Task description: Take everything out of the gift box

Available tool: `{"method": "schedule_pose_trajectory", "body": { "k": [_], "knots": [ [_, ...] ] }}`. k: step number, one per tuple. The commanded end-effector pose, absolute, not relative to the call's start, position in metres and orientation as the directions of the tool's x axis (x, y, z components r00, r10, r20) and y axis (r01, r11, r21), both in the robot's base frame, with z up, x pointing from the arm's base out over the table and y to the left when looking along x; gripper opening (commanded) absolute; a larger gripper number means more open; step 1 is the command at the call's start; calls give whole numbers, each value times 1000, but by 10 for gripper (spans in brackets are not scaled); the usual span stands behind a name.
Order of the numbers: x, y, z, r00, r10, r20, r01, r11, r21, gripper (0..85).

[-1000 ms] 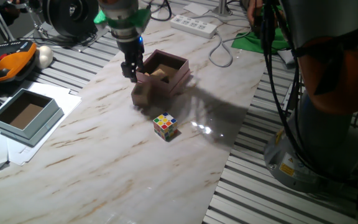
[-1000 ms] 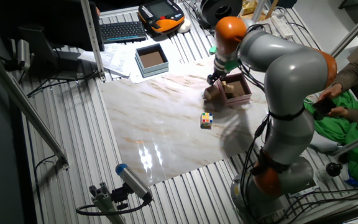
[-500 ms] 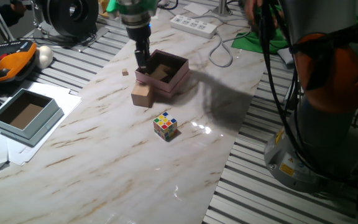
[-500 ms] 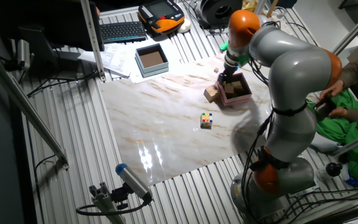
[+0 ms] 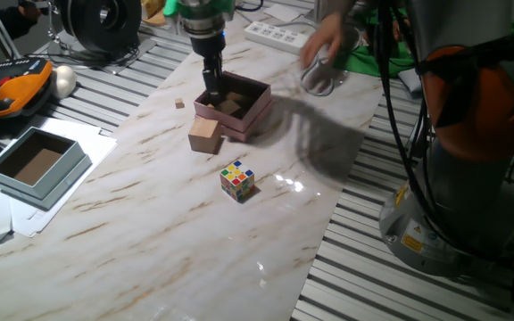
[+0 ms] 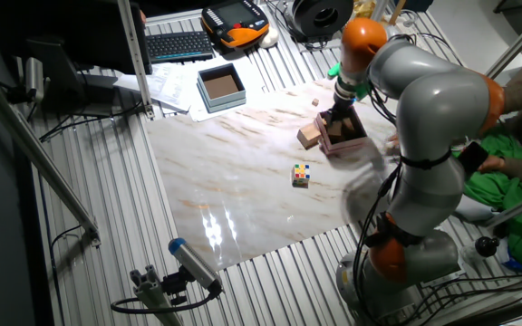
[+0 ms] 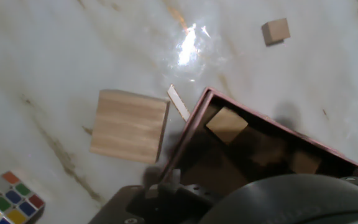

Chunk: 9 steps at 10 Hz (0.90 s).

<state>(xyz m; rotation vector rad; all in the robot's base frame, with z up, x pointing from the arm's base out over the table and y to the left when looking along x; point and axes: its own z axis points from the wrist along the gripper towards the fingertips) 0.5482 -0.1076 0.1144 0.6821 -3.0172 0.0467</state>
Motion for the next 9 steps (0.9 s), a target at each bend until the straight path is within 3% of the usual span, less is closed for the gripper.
{"method": "schedule_pose_trajectory", "body": {
  "k": [1, 3, 9],
  "knots": [
    [547, -109, 113, -902, -429, 51, -430, 902, -20, 680],
    [546, -110, 114, -902, -429, 55, -430, 902, -23, 680],
    [555, -97, 118, -966, -258, 25, -258, 966, -31, 680]
  ]
}}
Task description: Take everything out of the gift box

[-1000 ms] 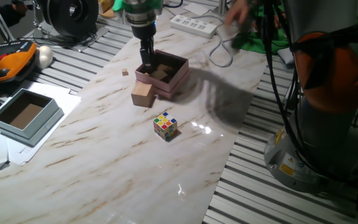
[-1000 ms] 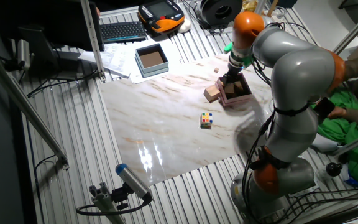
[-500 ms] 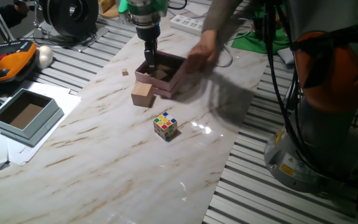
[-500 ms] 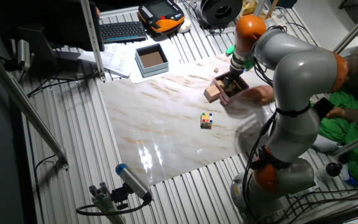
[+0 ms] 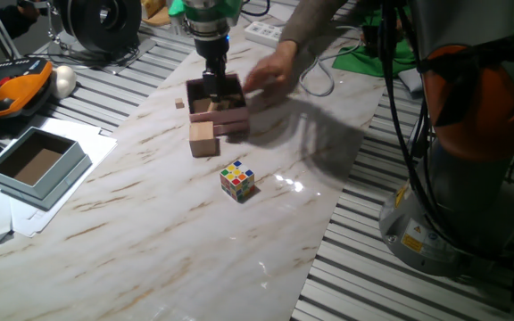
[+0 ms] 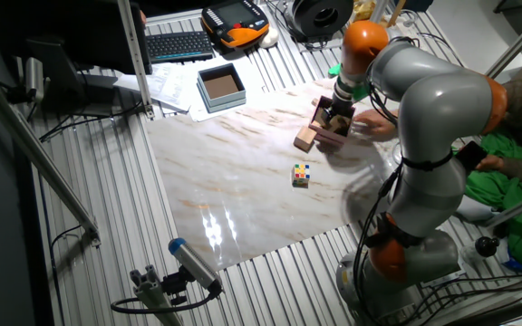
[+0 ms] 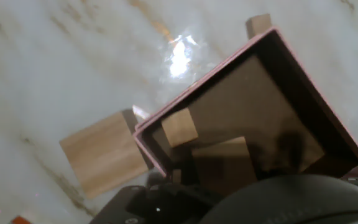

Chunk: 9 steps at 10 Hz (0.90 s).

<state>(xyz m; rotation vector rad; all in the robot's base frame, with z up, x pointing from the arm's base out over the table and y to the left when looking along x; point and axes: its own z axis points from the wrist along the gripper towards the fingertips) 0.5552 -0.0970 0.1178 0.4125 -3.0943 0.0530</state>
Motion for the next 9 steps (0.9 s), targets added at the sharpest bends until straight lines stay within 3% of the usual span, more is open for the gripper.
{"method": "schedule_pose_trajectory", "body": {
  "k": [1, 6, 9],
  "knots": [
    [557, -98, 116, -966, -258, 19, -258, 966, -33, 680],
    [562, -95, 93, -962, -272, 1, -272, 962, -22, 680],
    [565, -102, 98, -959, -285, 6, -285, 958, -22, 680]
  ]
}}
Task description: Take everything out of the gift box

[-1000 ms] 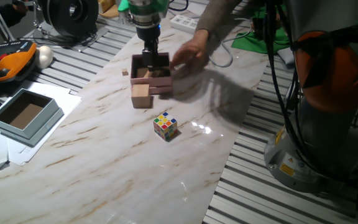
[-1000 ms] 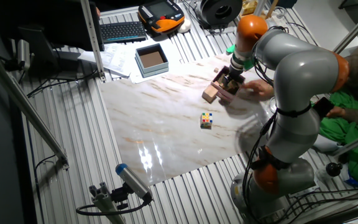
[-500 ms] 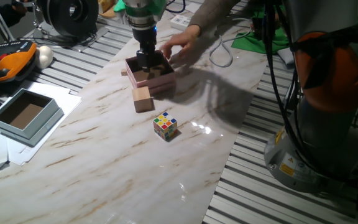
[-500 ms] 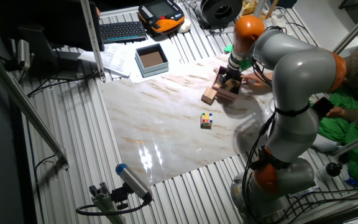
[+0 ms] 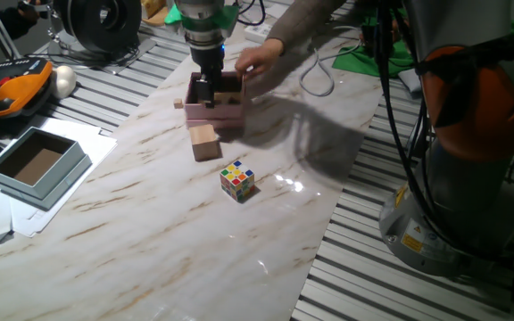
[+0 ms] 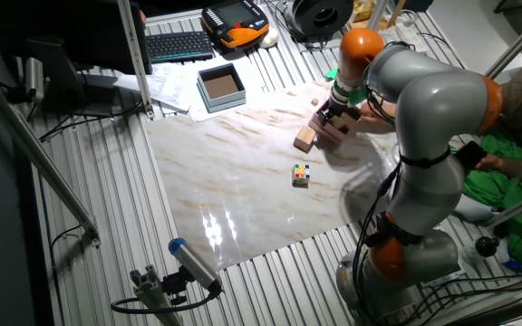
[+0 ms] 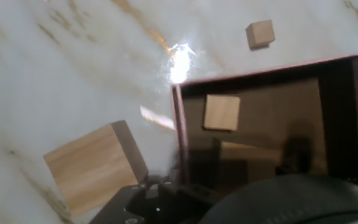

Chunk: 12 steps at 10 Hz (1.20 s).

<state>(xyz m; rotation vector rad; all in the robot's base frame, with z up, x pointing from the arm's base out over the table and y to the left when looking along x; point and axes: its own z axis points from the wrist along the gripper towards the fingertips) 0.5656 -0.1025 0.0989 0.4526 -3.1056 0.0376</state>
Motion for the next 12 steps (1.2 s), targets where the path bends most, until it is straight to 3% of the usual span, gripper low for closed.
{"method": "schedule_pose_trajectory", "body": {
  "k": [1, 5, 8, 12],
  "knots": [
    [567, -103, 101, -958, -286, 7, -286, 958, -24, 680],
    [574, -109, 104, -964, -264, 11, -264, 964, -24, 680],
    [575, -106, 88, -991, -129, -29, -127, 991, -39, 680],
    [578, -102, 84, -1000, -3, -30, -2, 999, -41, 680]
  ]
}}
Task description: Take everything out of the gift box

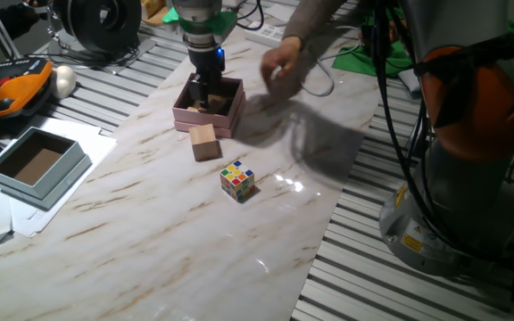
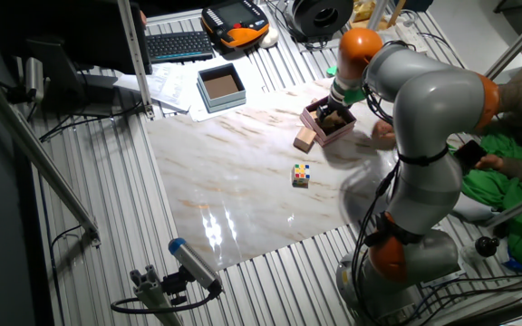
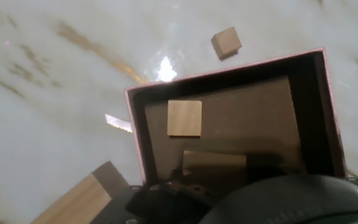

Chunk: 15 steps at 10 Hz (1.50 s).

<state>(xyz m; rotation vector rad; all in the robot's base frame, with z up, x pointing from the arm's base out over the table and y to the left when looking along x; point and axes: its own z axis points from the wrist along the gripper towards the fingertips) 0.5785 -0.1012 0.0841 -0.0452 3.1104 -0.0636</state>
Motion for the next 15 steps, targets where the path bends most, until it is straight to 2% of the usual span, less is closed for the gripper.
{"method": "schedule_pose_trajectory", "body": {
  "k": [1, 11, 13, 15],
  "knots": [
    [579, -100, 82, -1000, 3, -30, 4, 999, -40, 680],
    [580, -96, 63, -998, -34, -62, -31, 998, -51, 680],
    [579, -98, 63, -994, -84, -63, -80, 995, -60, 340],
    [581, -97, 68, -992, -117, -54, -114, 992, -60, 340]
  ]
}}
